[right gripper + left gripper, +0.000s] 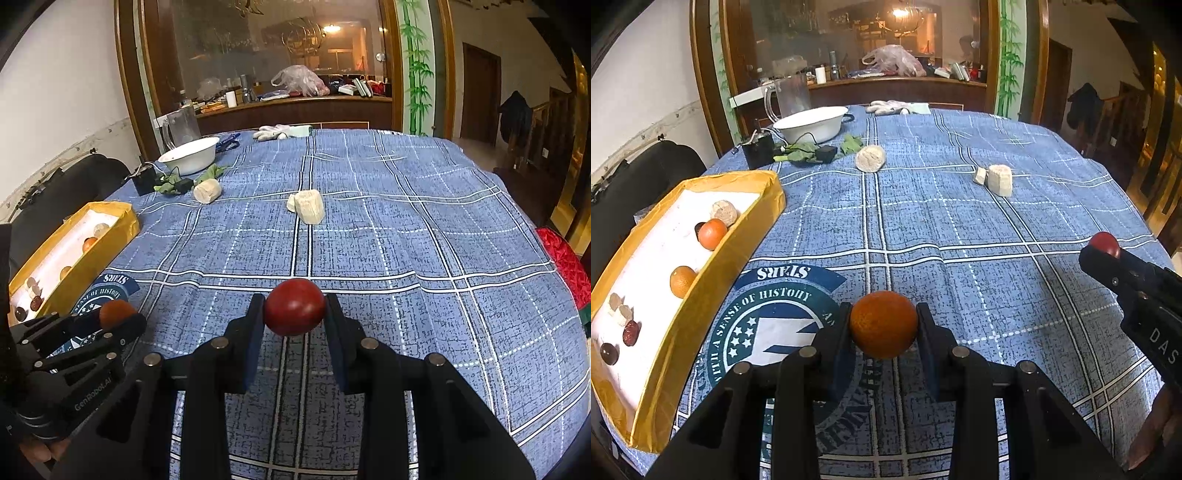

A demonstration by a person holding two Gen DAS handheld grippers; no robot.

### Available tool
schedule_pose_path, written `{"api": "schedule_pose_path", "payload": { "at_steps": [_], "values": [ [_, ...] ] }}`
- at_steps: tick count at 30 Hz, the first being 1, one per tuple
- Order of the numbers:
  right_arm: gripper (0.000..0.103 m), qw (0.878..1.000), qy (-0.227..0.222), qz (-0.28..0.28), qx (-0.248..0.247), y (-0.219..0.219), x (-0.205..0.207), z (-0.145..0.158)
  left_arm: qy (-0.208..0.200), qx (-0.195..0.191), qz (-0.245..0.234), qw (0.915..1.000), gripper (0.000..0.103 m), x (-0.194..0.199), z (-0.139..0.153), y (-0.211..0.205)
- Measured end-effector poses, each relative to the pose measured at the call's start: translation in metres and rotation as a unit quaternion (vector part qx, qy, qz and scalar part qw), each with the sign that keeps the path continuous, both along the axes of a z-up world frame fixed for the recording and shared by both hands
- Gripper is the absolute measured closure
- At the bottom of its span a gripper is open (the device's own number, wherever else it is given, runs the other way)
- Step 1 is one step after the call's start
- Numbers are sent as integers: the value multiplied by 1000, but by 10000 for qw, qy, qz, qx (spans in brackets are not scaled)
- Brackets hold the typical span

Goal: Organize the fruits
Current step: 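Hold the red tomato and tangerine raised above the table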

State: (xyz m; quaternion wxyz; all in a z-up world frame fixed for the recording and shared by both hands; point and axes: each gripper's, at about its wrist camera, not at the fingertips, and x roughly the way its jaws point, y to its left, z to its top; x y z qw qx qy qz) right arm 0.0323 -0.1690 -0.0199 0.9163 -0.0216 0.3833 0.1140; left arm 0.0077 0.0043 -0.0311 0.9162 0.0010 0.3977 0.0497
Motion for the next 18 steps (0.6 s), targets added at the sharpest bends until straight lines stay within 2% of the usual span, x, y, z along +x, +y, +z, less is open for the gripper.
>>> {"api": "schedule_pose_path", "payload": {
  "at_steps": [18],
  "values": [
    [69, 9999, -94, -40, 51, -1, -2, 2, -39, 42, 84, 9999, 70, -3, 2, 3]
  ]
}}
